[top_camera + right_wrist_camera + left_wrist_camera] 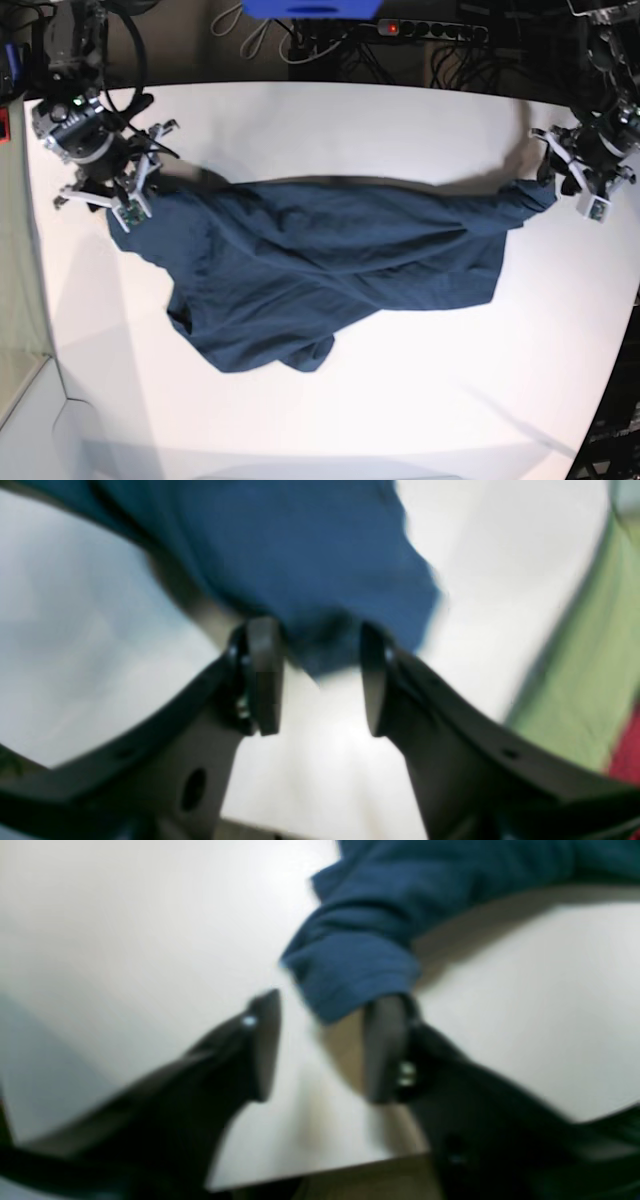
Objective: Layout the t-shirt on the table in an organized manner, then fold the t-shirt properly
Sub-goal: 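Lift and stretch the shirt between both grippers, then lay it down, then release the shirt and regrasp its edge with the right gripper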
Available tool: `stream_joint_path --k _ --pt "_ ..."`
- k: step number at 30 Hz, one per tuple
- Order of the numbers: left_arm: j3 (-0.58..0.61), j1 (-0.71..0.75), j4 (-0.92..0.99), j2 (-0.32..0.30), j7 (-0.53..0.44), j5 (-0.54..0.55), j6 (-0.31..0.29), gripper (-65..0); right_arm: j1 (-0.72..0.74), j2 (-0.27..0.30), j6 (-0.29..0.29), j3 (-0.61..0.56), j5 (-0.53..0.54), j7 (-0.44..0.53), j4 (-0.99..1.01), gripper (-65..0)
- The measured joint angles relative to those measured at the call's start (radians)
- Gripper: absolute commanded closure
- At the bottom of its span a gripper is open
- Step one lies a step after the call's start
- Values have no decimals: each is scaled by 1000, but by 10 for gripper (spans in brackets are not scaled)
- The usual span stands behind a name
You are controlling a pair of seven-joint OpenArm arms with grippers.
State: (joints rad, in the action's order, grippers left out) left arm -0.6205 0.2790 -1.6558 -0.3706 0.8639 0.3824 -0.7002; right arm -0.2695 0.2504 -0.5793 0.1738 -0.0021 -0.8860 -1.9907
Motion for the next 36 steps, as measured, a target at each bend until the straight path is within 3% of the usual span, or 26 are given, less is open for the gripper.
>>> stream_joint_path --k 3,8,11,14,20,24,36 --pt "-85 2 1 1 -2 4 0 -369 6 -1 0 92 4 11 0 -272" --pt "-208 -12 0 34 0 3 0 -371 29 -23 0 246 -2 5 1 -273" --pt "-285 -61 -2 64 1 0 0 -371 89 -26 0 262 0 0 3 -273" --pt "-327 -97 -3 93 -6 6 0 -371 138 -21 0 205 -5 3 3 -273" --pt "-319 -93 -24 134 6 2 0 -371 235 -20 0 -33 9 12 39 -277" --pt "-321 -74 -39 142 -4 6 0 -371 268 -20 -1 -125 5 3 153 -277" --pt "-326 -56 -40 143 1 2 0 -371 511 1 -1 -142 0 23 591 -277"
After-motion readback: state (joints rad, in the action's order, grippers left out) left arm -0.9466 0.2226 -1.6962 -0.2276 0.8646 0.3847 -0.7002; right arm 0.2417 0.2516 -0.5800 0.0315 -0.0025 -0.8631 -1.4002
